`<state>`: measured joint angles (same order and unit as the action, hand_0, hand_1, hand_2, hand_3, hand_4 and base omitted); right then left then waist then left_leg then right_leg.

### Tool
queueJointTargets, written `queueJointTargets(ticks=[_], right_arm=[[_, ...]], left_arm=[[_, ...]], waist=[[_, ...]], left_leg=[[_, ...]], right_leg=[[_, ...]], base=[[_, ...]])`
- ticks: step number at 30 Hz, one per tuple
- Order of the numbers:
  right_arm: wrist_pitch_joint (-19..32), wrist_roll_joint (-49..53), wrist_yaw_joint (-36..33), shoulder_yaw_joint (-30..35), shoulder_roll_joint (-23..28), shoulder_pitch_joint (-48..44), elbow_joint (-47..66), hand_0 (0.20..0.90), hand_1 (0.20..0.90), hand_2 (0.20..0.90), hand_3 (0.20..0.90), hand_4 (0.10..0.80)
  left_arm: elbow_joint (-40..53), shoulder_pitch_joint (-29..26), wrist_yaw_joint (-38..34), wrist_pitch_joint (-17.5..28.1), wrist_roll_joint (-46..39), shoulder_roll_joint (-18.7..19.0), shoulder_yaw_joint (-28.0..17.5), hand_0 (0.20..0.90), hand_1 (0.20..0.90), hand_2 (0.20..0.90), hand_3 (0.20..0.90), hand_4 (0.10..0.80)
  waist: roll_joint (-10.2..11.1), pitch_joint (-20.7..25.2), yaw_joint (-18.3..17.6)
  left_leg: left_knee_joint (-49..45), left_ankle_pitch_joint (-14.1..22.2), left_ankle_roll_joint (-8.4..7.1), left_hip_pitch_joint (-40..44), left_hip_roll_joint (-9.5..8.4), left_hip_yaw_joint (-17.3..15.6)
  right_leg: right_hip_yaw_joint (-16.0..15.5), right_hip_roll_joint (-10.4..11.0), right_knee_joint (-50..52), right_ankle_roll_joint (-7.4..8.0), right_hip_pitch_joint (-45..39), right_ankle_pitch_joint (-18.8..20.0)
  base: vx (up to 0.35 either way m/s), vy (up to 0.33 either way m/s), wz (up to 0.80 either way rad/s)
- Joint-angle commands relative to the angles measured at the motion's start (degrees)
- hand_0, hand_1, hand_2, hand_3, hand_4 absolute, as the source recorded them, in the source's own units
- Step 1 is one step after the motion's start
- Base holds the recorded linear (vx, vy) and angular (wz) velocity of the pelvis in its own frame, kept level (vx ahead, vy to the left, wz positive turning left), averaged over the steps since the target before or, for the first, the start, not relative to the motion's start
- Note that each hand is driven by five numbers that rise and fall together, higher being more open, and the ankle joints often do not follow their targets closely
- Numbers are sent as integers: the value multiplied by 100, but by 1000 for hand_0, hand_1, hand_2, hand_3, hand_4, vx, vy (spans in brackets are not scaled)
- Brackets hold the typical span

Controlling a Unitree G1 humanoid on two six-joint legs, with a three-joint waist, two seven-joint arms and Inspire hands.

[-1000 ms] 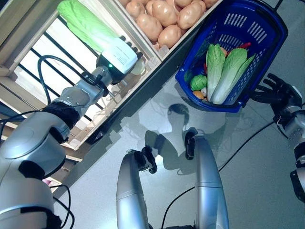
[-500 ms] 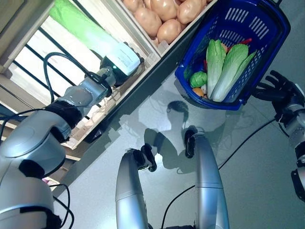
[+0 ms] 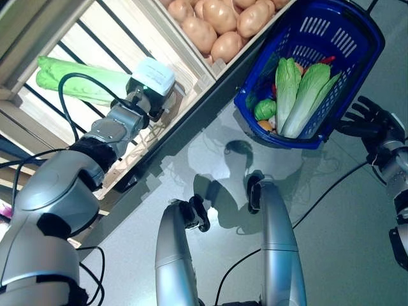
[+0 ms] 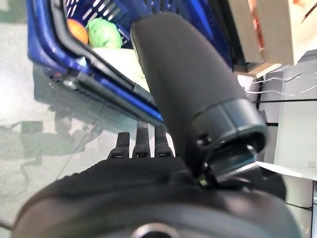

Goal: Put vegetables into the basket

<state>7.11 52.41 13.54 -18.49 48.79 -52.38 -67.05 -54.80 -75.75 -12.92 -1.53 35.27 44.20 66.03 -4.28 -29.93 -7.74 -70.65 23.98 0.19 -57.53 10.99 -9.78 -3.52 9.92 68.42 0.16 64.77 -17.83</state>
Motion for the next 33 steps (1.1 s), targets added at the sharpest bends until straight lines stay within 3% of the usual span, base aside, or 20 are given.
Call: queueJointTargets(ticks=[1, 9, 14, 17, 20, 26, 29, 33], right_arm=[[397, 168, 367, 174, -32, -194, 397, 900, 900, 900, 900, 800], [467, 351, 604, 337, -233, 548, 1194, 900, 900, 900, 900, 800], [553, 304, 564, 565, -569, 1247, 1979, 900, 900, 900, 900, 800], [472, 26, 345, 654, -887, 1785, 2724, 900, 900, 900, 900, 800], [211, -209, 468, 714, -1184, 2243, 3166, 900, 900, 900, 900, 800], [-150, -668, 938, 476, -1515, 2758, 3662, 900, 900, 900, 900, 800], [-530, -828, 1154, 389, -1662, 3081, 3971, 900, 900, 900, 900, 800], [-800, -915, 1336, 293, -1933, 3304, 4320, 900, 900, 900, 900, 800]], left_arm=[[-125, -418, -401, -57, -34, 754, -503, 300, 300, 300, 300, 400], [390, 122, -943, 706, -458, 1160, -872, 300, 300, 300, 300, 400], [893, 925, -1309, 1268, -962, 1231, -1618, 300, 300, 300, 300, 400], [1374, 1701, -1110, 1741, -1598, 1183, -2414, 300, 300, 300, 300, 400], [1767, 2494, -798, 2114, -2302, 955, -3211, 300, 300, 300, 300, 400], [2330, 3422, -79, 2573, -3624, 339, -4039, 300, 300, 300, 300, 400], [2822, 4074, 811, 2756, -4990, -297, -4457, 300, 300, 300, 300, 400], [3260, 4672, 1375, 2786, -5733, -1010, -4669, 300, 300, 300, 300, 400]], waist=[[140, 14, -133], [279, 460, -72], [398, 841, 15], [484, 1124, 98], [559, 1406, 181], [625, 1814, 311], [692, 2087, 386], [719, 2299, 419]], left_leg=[[854, -84, -29, 805, 3, -177], [1594, -205, -39, 1972, 31, -330], [2221, -356, -30, 2718, -42, -343], [2807, -529, -31, 3313, -145, -325], [3377, -668, -36, 3937, -274, -356], [4225, -931, -139, 4812, -369, -455], [5006, -1150, -170, 5442, -496, -472], [5817, -1413, -195, 5971, -609, -468]], right_leg=[[-56, 114, -1007, 234, -1304, 286], [-218, 208, -1617, 220, -2406, 267], [-326, 231, -2172, 207, -3176, 299], [-387, 172, -2751, 205, -3825, 376], [-539, 123, -3371, 229, -4526, 447], [-766, -64, -4465, 238, -5572, 628], [-848, -180, -5333, 304, -6267, 854], [-869, -279, -6084, 402, -6782, 1162]], base=[[31, 46, -3], [72, 16, -3], [84, -20, -3], [143, -26, -3], [154, -20, -5], [136, -16, -4], [162, -22, -3], [95, 6, 6]])
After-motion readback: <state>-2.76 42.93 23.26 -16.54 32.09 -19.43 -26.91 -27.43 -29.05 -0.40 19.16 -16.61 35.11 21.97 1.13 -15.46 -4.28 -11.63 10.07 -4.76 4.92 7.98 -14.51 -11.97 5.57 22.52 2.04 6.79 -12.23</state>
